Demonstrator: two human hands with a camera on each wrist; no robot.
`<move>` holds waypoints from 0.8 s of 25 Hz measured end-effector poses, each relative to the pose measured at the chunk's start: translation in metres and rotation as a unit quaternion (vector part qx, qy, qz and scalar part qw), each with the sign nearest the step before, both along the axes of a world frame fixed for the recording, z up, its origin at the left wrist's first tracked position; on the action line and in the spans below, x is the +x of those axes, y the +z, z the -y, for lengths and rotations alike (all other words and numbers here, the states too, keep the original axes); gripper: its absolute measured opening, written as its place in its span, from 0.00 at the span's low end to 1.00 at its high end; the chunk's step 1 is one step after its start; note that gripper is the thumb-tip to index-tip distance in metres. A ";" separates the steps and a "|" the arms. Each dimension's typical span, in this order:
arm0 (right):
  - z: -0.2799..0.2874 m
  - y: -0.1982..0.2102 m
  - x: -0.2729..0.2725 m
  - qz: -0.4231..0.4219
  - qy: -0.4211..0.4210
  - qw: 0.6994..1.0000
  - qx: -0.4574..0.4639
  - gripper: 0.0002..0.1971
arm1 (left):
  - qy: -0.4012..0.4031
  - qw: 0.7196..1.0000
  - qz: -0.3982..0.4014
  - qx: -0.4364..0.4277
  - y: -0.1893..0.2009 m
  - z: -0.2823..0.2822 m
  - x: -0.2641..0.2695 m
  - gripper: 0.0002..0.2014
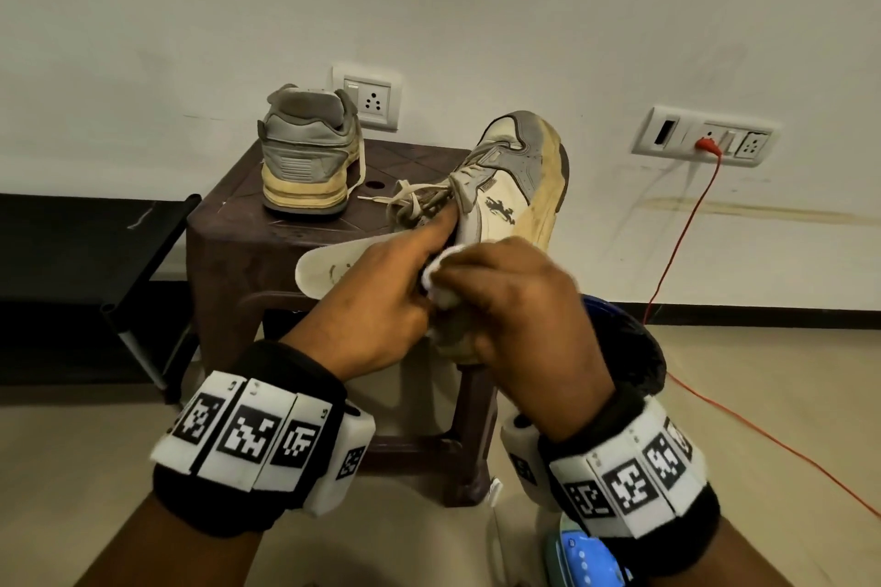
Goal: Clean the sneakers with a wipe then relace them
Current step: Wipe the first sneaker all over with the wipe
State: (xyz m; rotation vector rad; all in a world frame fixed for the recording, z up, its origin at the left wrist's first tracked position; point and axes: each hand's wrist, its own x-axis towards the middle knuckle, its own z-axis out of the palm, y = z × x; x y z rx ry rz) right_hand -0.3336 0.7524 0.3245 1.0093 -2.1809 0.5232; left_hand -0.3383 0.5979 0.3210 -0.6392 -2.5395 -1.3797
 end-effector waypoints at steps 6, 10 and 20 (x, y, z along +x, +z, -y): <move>-0.005 -0.003 -0.003 -0.016 -0.025 0.999 -0.019 0.15 | -0.007 0.999 0.031 0.012 -0.001 0.004 -0.003 0.41; -0.017 0.005 -0.020 0.017 -0.077 0.991 -0.111 0.11 | -0.002 0.999 0.042 -0.002 -0.004 0.009 -0.005 0.42; -0.015 -0.004 -0.001 0.000 -0.015 1.000 0.027 0.11 | -0.023 0.994 0.038 0.098 0.002 0.014 -0.005 0.39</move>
